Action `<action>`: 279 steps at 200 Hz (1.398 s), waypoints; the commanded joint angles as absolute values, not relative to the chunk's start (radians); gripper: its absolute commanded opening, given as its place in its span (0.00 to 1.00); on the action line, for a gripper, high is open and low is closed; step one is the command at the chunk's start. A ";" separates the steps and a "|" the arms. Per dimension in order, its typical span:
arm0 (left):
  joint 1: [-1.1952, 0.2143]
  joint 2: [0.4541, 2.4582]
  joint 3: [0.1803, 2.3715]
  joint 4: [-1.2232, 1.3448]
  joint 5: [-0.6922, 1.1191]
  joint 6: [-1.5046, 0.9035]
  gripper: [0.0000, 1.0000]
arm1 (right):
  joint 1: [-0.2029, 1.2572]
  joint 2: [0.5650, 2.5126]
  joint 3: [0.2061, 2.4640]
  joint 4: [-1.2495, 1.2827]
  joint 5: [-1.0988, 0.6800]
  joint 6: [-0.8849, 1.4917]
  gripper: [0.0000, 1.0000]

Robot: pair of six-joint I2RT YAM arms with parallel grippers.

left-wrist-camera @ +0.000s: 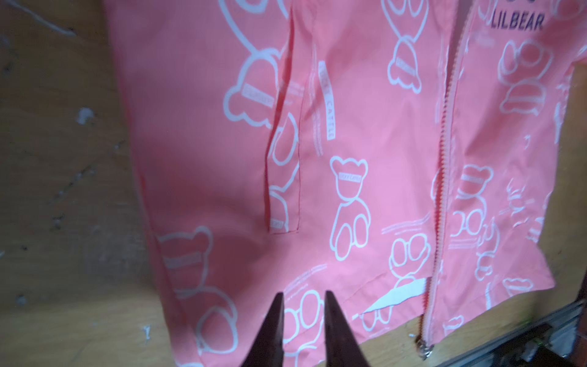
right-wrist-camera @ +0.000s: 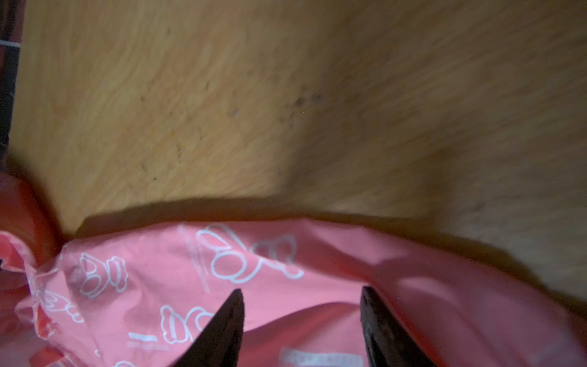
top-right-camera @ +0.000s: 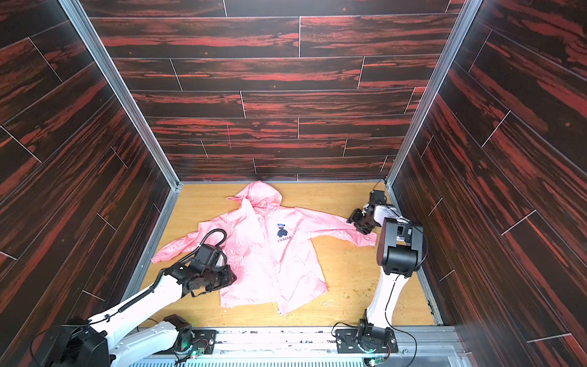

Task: Unzip the jacket
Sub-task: Smooth out the jacket at the center of the board.

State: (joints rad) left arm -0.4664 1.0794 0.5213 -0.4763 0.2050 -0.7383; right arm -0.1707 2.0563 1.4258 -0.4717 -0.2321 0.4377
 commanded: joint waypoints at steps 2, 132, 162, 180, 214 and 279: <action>-0.476 1.110 0.526 -0.527 0.190 -0.736 0.14 | -0.193 2.105 1.479 -0.496 -0.205 0.393 0.60; -0.492 0.966 0.610 -0.653 0.209 -0.745 1.00 | -0.204 1.919 1.292 -0.608 -0.029 0.279 0.75; -0.530 0.981 0.625 -0.680 0.190 -0.744 1.00 | -0.241 2.058 1.361 -0.611 -0.012 0.263 0.56; -0.534 0.953 0.640 -0.731 0.152 -0.745 1.00 | -0.263 2.129 1.431 -0.628 0.014 0.242 0.31; -0.566 0.963 0.627 -0.779 0.111 -0.784 0.94 | -0.326 2.205 1.581 -0.675 0.066 0.225 0.08; -0.680 0.984 0.588 -0.684 0.098 -0.936 0.75 | -0.382 2.028 1.531 -0.619 0.211 0.215 0.43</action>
